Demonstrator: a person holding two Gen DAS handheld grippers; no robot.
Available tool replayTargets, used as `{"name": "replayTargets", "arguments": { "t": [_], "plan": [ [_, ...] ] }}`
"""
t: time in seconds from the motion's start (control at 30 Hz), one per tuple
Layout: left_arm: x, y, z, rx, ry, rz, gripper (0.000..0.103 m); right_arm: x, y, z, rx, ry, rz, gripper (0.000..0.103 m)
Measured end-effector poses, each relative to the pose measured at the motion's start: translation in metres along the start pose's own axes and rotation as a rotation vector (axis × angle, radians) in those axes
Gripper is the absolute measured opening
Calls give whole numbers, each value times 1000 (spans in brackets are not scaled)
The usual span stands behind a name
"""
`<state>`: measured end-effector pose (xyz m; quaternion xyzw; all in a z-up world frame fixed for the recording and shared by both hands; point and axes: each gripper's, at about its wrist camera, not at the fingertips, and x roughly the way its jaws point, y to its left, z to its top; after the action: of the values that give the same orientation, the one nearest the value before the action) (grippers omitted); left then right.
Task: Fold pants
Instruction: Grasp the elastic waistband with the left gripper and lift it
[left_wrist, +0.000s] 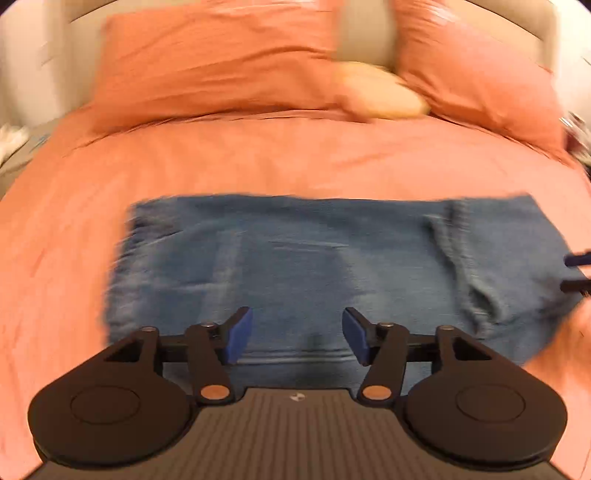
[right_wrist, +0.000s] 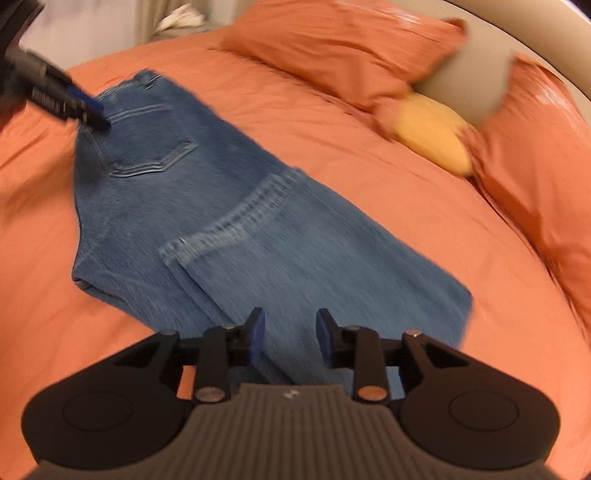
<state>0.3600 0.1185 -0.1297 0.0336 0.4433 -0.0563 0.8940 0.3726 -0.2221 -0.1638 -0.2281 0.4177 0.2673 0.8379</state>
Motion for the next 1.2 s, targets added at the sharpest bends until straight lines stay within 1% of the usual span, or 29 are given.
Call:
{"name": "replayTargets", "arguments": {
  "t": [0.07,0.1,0.13,0.2,0.27,0.33,0.37,0.43,0.53,0.6,0.63,0.7,0.77,0.83,0.9,0.97,1.03,1.1,1.13,1.2],
  "plan": [
    [-1,33,-3,-91,0,15,74,15,7,16,-32,23,21,26],
    [0,49,-7,-145,0,16,78,21,8,22,-55,38,25,26],
    [1,65,-12,-204,0,15,80,28,11,29,-86,52,24,26],
    [8,92,-20,-318,-2,4,80,42,10,38,-136,71,27,26],
    [14,113,-29,-424,-7,-5,81,51,9,49,-162,90,19,26],
    [22,125,-38,-509,-23,-10,87,60,8,62,-181,108,24,26],
    [26,132,-43,-549,-27,-19,88,62,8,66,-193,119,22,26],
    [38,141,-54,-653,-35,-71,89,70,9,76,-216,139,31,26],
    [59,151,-65,-796,-25,-158,90,80,7,87,-230,171,64,26],
    [68,153,-73,-863,-32,-202,91,89,6,92,-256,205,81,26],
    [73,153,-74,-878,-40,-225,91,94,7,95,-275,226,90,26],
    [79,157,-73,-887,-64,-246,92,102,8,99,-322,260,115,26],
    [86,159,-70,-893,-74,-254,95,111,12,103,-365,289,151,26],
    [90,159,-68,-905,-77,-260,95,122,16,106,-415,329,190,26],
    [94,157,-64,-897,-76,-248,95,135,21,108,-475,360,208,27],
    [92,156,-66,-888,-78,-232,88,145,19,113,-482,396,238,27],
    [88,154,-66,-870,-78,-217,78,152,17,115,-505,415,266,27],
    [84,153,-67,-869,-83,-209,71,157,17,117,-504,430,278,28],
    [80,153,-66,-867,-91,-205,66,159,17,117,-510,434,278,28],
    [70,148,-61,-824,-127,-189,58,160,17,118,-514,434,275,28]
  ]
}}
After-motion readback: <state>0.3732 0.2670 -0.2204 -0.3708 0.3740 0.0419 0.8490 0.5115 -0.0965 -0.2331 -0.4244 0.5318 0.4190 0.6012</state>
